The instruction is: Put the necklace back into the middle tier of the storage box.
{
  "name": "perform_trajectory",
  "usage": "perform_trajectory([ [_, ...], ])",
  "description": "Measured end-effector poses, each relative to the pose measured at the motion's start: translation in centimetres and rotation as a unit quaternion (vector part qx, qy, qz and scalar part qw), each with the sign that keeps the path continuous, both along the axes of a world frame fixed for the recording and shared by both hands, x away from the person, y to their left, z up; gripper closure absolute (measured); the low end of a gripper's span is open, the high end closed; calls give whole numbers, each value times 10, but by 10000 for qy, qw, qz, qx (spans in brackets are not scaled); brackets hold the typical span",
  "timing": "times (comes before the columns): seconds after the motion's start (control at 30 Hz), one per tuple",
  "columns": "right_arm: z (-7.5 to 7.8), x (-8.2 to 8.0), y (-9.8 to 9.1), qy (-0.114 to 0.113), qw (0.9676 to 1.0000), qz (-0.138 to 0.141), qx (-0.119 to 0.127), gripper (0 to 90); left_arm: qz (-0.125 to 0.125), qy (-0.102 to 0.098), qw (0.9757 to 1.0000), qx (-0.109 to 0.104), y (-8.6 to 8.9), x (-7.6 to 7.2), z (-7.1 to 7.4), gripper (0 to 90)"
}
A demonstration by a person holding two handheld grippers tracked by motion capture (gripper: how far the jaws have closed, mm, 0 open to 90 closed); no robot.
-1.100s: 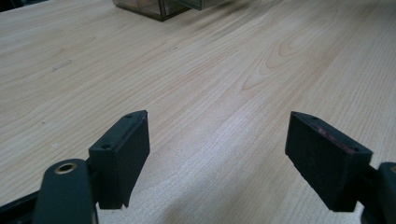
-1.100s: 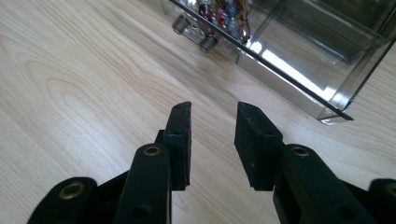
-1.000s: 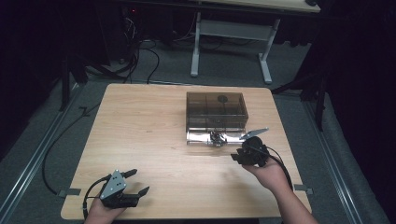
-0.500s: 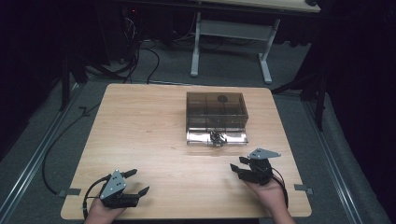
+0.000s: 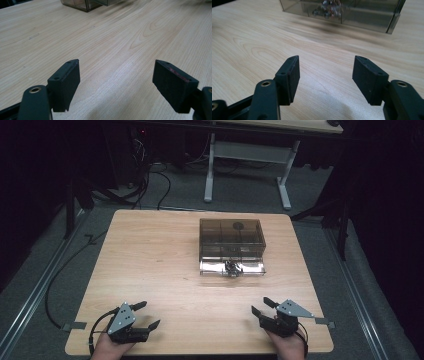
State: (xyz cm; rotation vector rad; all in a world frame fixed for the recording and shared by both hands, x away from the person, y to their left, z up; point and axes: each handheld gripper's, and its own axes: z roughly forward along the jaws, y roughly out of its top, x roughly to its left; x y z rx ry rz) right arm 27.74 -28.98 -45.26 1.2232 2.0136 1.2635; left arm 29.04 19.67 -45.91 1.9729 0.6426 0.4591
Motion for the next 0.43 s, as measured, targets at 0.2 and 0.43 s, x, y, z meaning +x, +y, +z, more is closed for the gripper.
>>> perform_trajectory([
  [0.2, 0, 5, 2, 140, 9998, -101, -56, 380, -20, 5, 10000, 26, -1, 0, 0, 225],
  [0.43, 0, 7, 2, 204, 9997, -157, -40, 380, -77, -3, 10000, 0, 0, 0, 0, 223],
])
